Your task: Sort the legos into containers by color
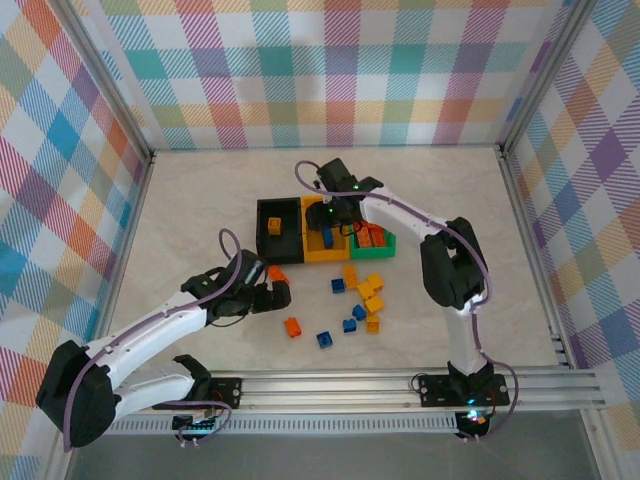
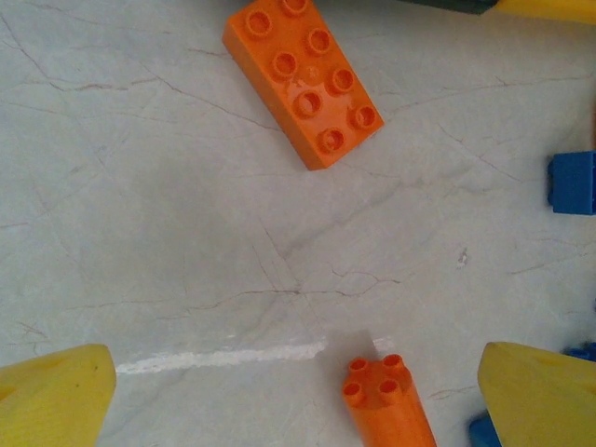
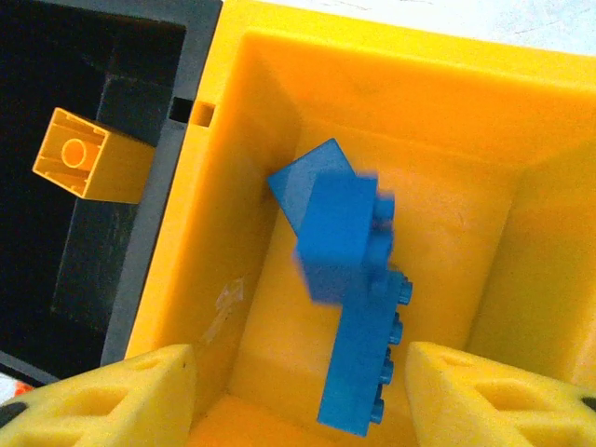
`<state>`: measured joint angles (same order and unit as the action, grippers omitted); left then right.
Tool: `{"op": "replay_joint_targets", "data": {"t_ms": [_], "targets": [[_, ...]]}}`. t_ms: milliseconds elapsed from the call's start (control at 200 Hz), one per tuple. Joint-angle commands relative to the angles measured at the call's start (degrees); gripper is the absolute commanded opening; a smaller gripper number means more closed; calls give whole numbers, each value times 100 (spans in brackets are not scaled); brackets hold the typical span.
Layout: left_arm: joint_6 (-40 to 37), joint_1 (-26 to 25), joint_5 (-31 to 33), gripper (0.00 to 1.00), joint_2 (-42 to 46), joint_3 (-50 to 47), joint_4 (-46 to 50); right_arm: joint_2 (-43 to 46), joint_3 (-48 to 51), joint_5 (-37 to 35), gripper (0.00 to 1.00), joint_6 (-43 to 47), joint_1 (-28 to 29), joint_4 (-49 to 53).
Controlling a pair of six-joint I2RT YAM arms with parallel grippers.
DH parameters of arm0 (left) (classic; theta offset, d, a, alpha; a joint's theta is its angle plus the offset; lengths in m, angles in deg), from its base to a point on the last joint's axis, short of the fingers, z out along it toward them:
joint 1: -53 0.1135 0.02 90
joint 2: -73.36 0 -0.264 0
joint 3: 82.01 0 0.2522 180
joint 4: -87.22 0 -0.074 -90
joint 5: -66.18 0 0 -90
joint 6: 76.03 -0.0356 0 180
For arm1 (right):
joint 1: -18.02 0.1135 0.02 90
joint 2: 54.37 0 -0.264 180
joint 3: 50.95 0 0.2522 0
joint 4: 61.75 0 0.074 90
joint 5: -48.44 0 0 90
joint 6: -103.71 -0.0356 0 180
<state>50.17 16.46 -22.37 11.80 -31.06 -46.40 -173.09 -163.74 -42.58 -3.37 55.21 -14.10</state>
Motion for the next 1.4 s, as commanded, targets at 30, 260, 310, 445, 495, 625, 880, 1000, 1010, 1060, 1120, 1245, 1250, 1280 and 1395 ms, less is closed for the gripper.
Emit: {"op": "replay_joint_targets", "data": {"t_ms": [30, 260, 310, 445, 495, 625, 880, 1000, 1010, 1060, 1120, 1245, 1250, 1280, 1395], "targets": [[-245, 63, -314, 100, -116, -28, -154, 422, 122, 58, 64, -10, 8, 9], [-536, -704, -141, 100, -354, 483, 157, 1691, 1740, -65, 67, -292, 13, -652], [-582, -945, -102, 100, -407, 587, 204, 1979, 2178, -86, 68, -362, 8, -763], [-749, -1688, -153, 99, -746, 743, 184, 2655, 3162, -93, 69, -560, 9, -1009], [-824, -1980, -158, 98, -973, 816, 200, 2894, 3499, -107, 69, -630, 8, -1080], [-910, -2625, -123, 93, -1505, 1005, 138, 3355, 4110, -144, 70, -756, -25, -1188], [-987, -3243, -140, 78, -2334, 1431, 52, 3900, 4680, -136, 70, -832, -224, -1270], [-1003, -3303, -257, 76, -2717, 1501, -59, 4089, 4819, -102, 70, -824, -352, -1279], [-1013, -3304, -265, 76, -2744, 1504, -69, 4108, 4828, -101, 70, -830, -363, -1279], [-1027, -3316, -286, 75, -2871, 1540, -102, 4177, 4870, -79, 70, -822, -422, -1279], [-1068, -3316, -286, 74, -3017, 1576, -116, 4261, 4914, -51, 71, -802, -495, -1279], [-1166, -3313, -84, 71, -3283, 1676, -128, 4392, 4978, 18, 71, -777, -614, -1288], [-1167, -3314, -75, 70, -3292, 1686, -131, 4397, 4984, 20, 71, -774, -615, -1288], [-1197, -3311, -7, 69, -3348, 1709, -140, 4413, 4994, 26, 71, -769, -636, -1288], [-1324, -3304, 212, 65, -3520, 1841, -186, 4480, 5039, 53, 70, -761, -695, -1294]]}}
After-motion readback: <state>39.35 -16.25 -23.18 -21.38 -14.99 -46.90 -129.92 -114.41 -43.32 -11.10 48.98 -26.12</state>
